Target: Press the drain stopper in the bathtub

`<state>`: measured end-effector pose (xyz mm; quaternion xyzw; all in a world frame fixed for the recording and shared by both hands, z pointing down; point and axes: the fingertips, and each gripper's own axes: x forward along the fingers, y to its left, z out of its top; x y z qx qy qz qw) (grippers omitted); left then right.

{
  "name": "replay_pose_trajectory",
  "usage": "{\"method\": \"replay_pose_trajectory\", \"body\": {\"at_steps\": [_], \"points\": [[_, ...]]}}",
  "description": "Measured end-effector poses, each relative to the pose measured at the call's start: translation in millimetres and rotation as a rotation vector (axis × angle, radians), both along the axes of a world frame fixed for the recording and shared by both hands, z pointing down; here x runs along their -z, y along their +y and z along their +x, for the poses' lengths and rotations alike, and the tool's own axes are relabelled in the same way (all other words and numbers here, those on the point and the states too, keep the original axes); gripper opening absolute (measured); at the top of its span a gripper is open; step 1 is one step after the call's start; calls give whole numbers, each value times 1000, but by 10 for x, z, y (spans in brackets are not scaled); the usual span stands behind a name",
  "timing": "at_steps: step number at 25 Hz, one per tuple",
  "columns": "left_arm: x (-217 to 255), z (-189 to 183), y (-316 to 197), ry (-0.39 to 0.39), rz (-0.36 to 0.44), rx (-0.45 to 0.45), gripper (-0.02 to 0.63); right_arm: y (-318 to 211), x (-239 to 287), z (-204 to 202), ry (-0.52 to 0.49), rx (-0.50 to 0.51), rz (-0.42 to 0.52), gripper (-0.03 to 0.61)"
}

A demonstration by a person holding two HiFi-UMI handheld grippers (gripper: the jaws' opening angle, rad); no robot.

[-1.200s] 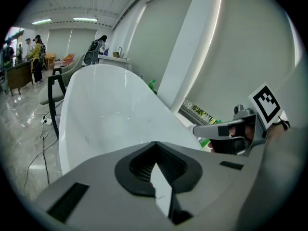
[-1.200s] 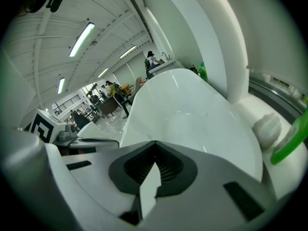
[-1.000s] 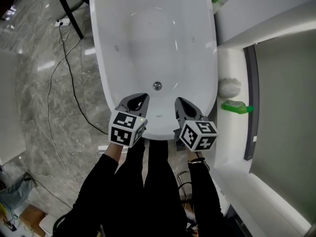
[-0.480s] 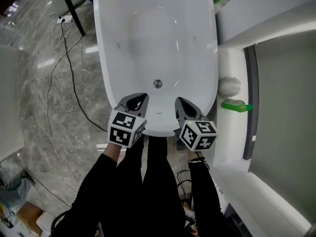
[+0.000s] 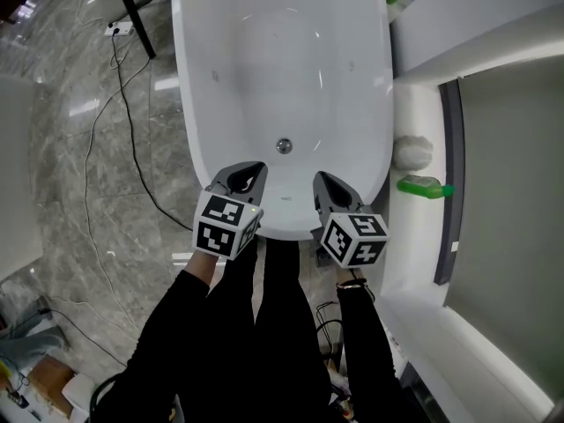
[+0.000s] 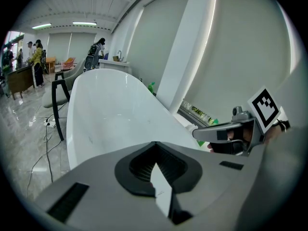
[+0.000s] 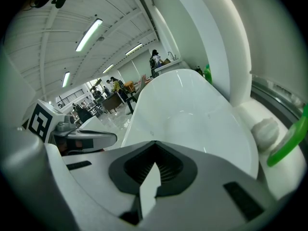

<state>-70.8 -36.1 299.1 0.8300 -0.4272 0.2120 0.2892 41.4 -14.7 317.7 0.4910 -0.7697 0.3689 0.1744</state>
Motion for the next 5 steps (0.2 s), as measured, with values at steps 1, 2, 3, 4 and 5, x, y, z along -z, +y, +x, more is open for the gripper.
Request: {"method": "replay_pose_trajectory", "body": {"at_steps": [1, 2, 3, 4, 5], "points": [[-4, -5, 0, -1, 0, 1, 8, -2, -3, -3, 0, 0, 0, -2], [-7, -9, -2, -1, -1, 3, 8, -4, -6, -5, 0, 1, 0, -2], [-10, -13, -4, -2, 0, 4, 8, -4, -10, -7, 0, 2, -1, -2], [-13, -16, -6, -2, 0, 6, 8, -3, -15, -10, 1, 3, -1, -2], [-15, -20, -7, -3, 0, 7, 8, -1, -19, -13, 1, 4, -2, -2]]}}
